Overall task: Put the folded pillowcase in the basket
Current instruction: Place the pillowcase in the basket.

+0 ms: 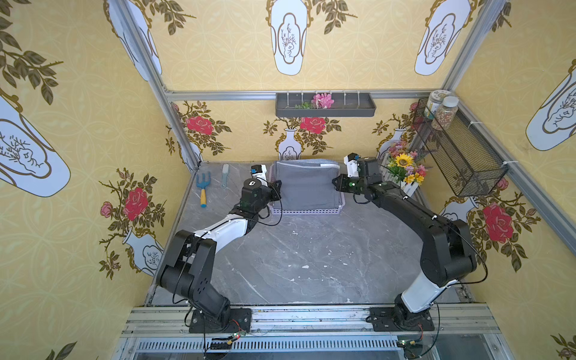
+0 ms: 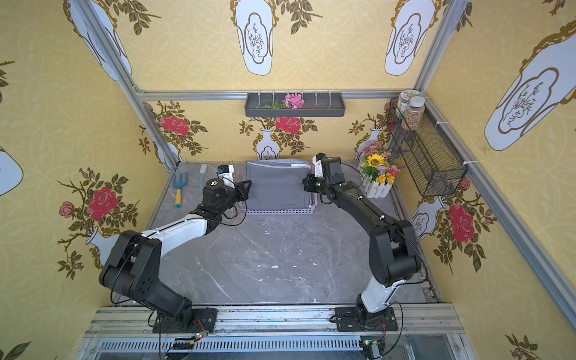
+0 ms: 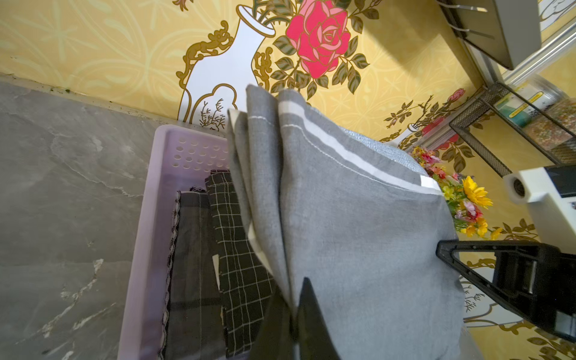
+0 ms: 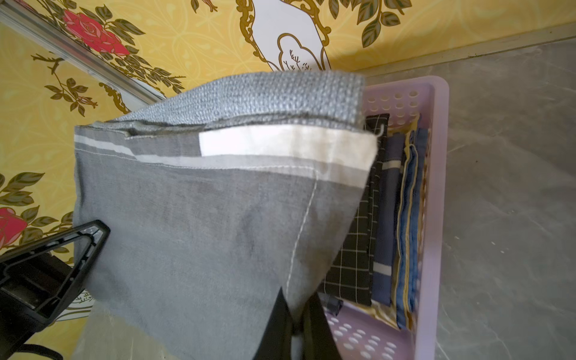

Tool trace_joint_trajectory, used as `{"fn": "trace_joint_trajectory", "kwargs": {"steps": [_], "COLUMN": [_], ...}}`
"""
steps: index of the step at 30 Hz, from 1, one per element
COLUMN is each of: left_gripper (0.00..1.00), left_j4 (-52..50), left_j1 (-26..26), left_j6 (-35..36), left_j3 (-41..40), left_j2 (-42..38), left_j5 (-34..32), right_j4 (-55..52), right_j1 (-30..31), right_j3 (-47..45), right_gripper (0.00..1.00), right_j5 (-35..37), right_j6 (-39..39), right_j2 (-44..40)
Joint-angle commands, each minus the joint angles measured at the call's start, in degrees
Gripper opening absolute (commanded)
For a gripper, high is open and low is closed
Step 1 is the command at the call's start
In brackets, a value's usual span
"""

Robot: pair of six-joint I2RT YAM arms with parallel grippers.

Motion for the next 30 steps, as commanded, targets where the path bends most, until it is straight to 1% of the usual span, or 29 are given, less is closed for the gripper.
{"fn": "trace_joint_trajectory", "kwargs": {"steps": [1,6,11,17,23,25,27,28,29,30], "left_gripper": [0.0,0.0,0.0,0.0,0.0,0.01,0.08,0.16,0.29,0.47], "left_j4": [2.8,2.8,2.7,2.6,2.1,1.8,1.4,1.4,1.0,0.8], "left_j1": [1.3,3.1,4.1,4.2,4.2,4.2,4.2,4.2,4.2,4.3], "left_j6": [1.0,0.8,0.1,-0.4,-0.5,-0.6,-0.7,-0.8,-1.0,-1.1], "left_j3": [1.9,6.3,9.2,10.7,11.3,11.6,12.1,12.3,12.6,12.8], "left_j2": [2.8,8.3,12.4,15.1,16.1,16.4,16.6,16.6,16.7,16.7], "left_j5": [-0.1,2.5,4.0,5.2,5.8,6.1,6.3,6.5,6.6,6.9], "right_j4": [3.3,3.2,2.9,2.2,2.4,2.3,2.3,2.2,2.1,1.9], "right_j1": [-0.8,-1.2,-1.3,-1.8,-2.0,-2.0,-2.1,-2.2,-2.3,-2.3], "right_j3": [3.7,9.9,13.2,14.9,14.3,14.4,14.4,14.5,14.6,14.6], "right_gripper": [0.06,0.06,0.06,0.06,0.06,0.08,0.1,0.15,0.21,0.37], "right_j5": [0.2,-1.0,-1.5,-1.8,-2.0,-2.0,-2.2,-2.3,-2.5,-2.5], "right_j6": [-0.1,0.2,0.8,1.0,1.2,1.3,1.3,1.3,1.4,1.6], "right_j2": [3.9,10.4,14.4,16.6,16.7,16.9,16.9,16.8,16.8,16.7]}}
